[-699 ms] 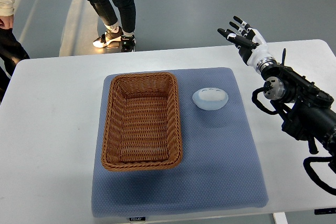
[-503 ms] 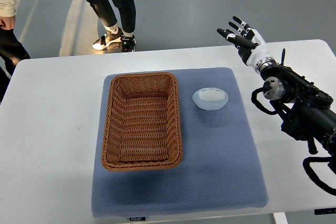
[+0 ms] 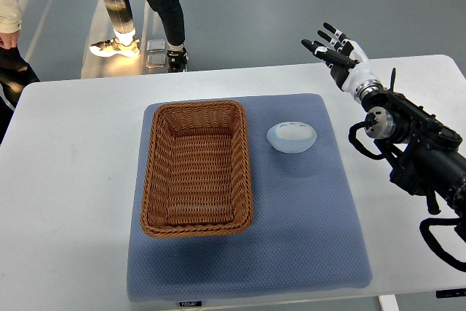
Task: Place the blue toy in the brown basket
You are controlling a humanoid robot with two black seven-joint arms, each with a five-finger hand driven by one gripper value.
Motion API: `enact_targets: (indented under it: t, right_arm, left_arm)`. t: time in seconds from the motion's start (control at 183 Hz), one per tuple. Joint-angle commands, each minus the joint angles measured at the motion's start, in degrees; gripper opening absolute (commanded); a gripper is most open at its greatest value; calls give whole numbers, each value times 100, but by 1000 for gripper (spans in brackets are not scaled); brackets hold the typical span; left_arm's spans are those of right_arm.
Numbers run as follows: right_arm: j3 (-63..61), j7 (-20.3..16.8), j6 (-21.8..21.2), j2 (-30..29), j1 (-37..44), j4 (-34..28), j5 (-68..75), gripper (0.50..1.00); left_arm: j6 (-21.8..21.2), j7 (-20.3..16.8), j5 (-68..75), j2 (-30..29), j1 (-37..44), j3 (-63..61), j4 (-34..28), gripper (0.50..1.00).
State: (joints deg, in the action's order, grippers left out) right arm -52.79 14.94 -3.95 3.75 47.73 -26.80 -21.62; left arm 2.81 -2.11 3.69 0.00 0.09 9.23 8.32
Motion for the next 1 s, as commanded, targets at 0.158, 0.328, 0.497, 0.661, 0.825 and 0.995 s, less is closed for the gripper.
enact_targets:
  t: [0.158,0.328,0.497,0.661,0.825,0.995]
  right_arm:
    - [-21,0,-1,47,8,-1,0,911]
    - [-12,0,8,47,43,-1,-9,911]
    - [-12,0,17,56,96,8,-9,911]
    - [-249,-9,-9,442,8,-291,96,911]
    - [-249,-18,-1,504,-71,-361,96,911]
    - [-214,-79,34,776,-80,-642,61,911]
  left_arm:
    - [1,0,0,0,0,0,-6,1000]
    - [1,0,0,0,0,0,-6,1000]
    - [1,0,0,0,0,9,-6,1000]
    - [1,0,0,0,0,0,-6,1000]
    - [-8,0,0,0,0,9,-6,1000]
    - [1,0,0,0,0,0,-6,1000]
